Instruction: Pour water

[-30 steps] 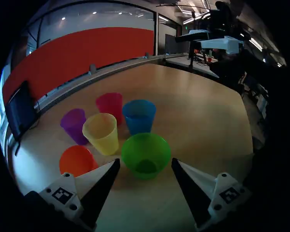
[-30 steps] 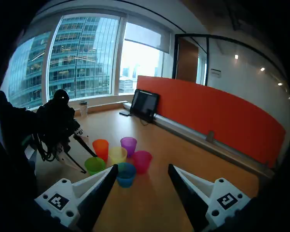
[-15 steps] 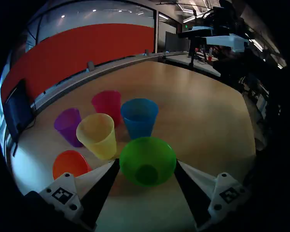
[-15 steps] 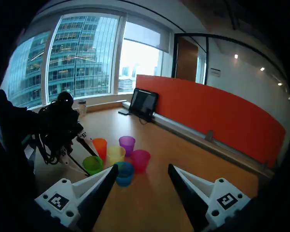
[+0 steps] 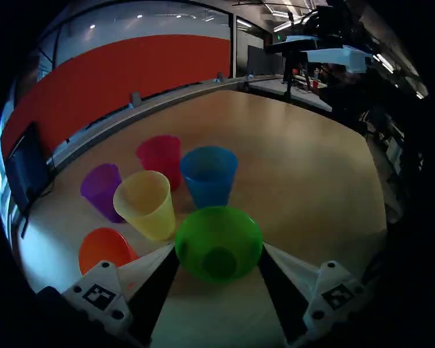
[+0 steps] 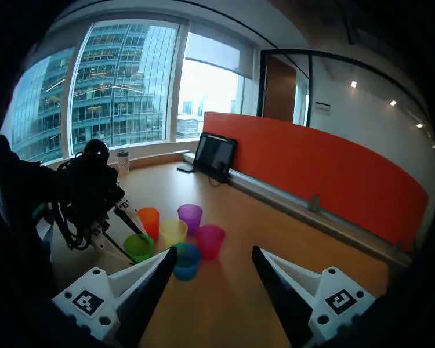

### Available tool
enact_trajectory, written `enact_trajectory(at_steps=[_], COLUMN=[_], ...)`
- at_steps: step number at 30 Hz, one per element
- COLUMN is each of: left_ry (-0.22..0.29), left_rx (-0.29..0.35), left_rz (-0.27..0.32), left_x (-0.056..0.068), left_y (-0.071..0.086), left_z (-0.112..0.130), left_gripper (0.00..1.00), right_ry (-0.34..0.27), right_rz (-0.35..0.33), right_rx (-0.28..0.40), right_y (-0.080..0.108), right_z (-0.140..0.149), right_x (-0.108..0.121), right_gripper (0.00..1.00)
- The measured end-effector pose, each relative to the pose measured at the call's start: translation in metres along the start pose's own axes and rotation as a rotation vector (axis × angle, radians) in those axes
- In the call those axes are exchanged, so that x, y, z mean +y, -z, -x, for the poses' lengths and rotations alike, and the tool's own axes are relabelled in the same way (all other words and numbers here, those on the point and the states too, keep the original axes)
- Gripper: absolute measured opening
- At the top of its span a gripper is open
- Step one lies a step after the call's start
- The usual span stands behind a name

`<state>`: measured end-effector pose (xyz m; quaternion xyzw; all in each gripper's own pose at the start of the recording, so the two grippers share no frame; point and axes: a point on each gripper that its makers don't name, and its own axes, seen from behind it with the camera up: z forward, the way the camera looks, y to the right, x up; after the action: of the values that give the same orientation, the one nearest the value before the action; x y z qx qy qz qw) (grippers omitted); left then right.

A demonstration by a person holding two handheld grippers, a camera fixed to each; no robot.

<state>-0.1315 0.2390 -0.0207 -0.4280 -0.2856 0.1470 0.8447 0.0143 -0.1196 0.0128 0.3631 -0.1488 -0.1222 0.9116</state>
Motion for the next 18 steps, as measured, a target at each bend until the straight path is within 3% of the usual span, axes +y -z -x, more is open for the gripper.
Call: enact_trajectory(at_steps=[9, 18], left_ry=[-0.004, -0.009], left_rx=[0.035, 0.105], left_rz=[0.009, -0.013], left_x=[0.003, 0.002], left_y=[0.01, 0.031], left_z=[-0.011, -0.032], left_gripper=[0.87, 0.87], right_ry=[0.002, 0.002], right_rz=[0.0, -0.011], right_rx=[-0.01, -0.016], right_y=[-0.001, -0.008], right_z=[0.004, 0.006], right_x=[0.001, -0.001], right_gripper=[1.0, 1.0])
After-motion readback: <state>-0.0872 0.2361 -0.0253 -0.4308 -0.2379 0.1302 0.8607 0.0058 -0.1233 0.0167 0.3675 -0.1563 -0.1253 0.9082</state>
